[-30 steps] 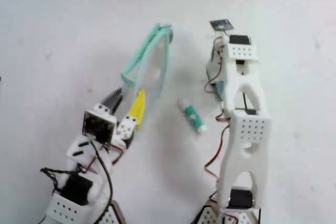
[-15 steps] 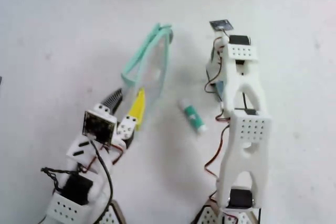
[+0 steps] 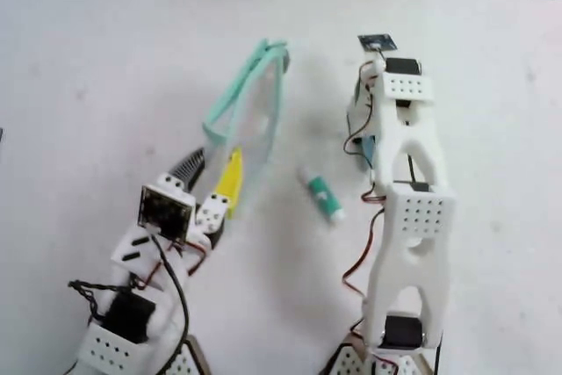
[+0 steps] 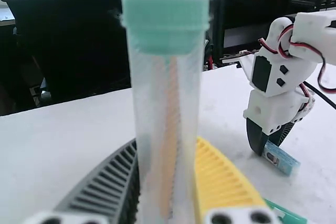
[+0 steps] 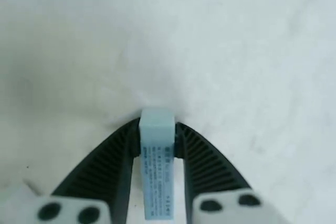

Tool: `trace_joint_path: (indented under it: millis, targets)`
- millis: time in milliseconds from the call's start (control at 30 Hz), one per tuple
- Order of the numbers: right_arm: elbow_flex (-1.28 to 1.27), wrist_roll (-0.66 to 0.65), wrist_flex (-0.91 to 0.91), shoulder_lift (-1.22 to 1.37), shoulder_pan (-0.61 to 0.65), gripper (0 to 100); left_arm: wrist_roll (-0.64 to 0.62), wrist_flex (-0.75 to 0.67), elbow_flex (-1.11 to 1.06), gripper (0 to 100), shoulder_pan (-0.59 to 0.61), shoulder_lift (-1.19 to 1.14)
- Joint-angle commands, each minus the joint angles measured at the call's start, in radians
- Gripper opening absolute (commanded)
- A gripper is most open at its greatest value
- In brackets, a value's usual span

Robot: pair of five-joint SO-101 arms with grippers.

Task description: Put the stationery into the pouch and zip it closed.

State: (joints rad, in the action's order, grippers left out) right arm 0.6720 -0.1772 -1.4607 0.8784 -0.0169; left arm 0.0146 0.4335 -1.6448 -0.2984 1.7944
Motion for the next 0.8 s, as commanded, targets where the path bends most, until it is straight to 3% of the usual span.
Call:
trace_joint_path:
  millis: [0,267,433,567,767]
  targets:
    - [0.018,0.038,-0.050,-0.007,0.001,1.7,-0.011,-0.025,0.012,9,-0.001,0.001]
    - [0.002,0.058,-0.082,-0.061,0.002,1.7,-0.008,-0.025,0.012,9,-0.001,0.001]
    - [-0.164,0.058,-0.027,-0.213,-0.002,1.7,-0.006,-0.026,0.012,9,-0.002,0.001]
    - [-0.430,0.058,0.120,-0.421,0.004,1.7,-0.006,-0.029,0.012,9,-0.002,0.001]
    - [-0.924,0.052,0.487,-0.811,0.008,1.6,-0.006,-0.031,0.012,9,-0.002,0.001]
